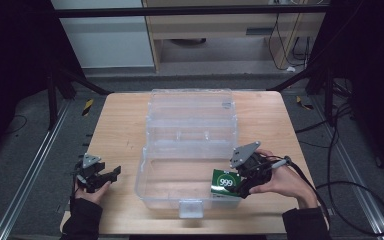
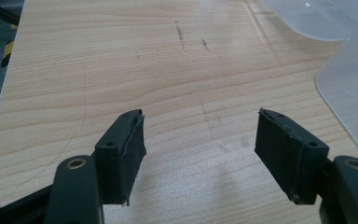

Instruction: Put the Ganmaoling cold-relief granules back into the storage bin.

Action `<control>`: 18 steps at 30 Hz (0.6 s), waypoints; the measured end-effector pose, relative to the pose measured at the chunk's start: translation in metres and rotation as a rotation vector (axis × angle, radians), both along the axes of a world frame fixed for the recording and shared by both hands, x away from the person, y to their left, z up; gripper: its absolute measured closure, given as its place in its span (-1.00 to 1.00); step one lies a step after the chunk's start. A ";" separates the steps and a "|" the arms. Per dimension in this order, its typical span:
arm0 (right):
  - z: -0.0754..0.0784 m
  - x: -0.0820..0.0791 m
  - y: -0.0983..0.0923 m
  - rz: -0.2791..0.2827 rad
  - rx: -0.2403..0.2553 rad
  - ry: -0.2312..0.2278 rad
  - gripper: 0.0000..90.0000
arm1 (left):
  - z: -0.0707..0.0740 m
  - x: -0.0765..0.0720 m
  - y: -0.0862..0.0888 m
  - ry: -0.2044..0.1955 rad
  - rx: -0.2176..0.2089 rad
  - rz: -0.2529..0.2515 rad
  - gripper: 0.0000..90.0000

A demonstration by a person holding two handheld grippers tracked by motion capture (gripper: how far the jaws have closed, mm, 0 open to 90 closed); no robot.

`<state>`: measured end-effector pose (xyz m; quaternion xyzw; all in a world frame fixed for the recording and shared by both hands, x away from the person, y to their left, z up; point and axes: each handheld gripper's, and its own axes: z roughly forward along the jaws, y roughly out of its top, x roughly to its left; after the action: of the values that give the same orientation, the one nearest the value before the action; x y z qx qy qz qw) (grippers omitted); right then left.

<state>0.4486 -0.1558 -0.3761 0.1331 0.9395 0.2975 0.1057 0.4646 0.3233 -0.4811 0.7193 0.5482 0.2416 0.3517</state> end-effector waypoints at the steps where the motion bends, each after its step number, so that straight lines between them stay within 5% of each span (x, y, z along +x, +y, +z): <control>1: 0.003 -0.001 -0.003 -0.018 0.006 -0.012 -0.70 | 0.000 0.000 0.000 0.000 0.000 0.000 -0.29; 3: 0.006 -0.001 -0.008 -0.049 0.017 -0.027 -0.72 | 0.000 0.000 0.000 0.000 -0.001 0.000 -0.29; 7: 0.013 -0.006 -0.032 -0.187 0.119 -0.067 -0.76 | 0.000 0.000 0.000 -0.001 -0.003 0.001 -0.28; 15: 0.003 -0.014 -0.067 -0.380 0.258 -0.147 -0.86 | 0.000 0.000 0.000 0.000 -0.002 -0.003 -0.25; 18: -0.012 -0.013 -0.086 -0.536 0.348 -0.191 -0.89 | 0.000 0.000 0.000 0.001 -0.001 -0.004 -0.24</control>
<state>0.4354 -0.2417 -0.3877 0.3629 0.7921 0.4261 0.2436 0.4643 0.3229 -0.4811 0.7203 0.5471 0.2401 0.3523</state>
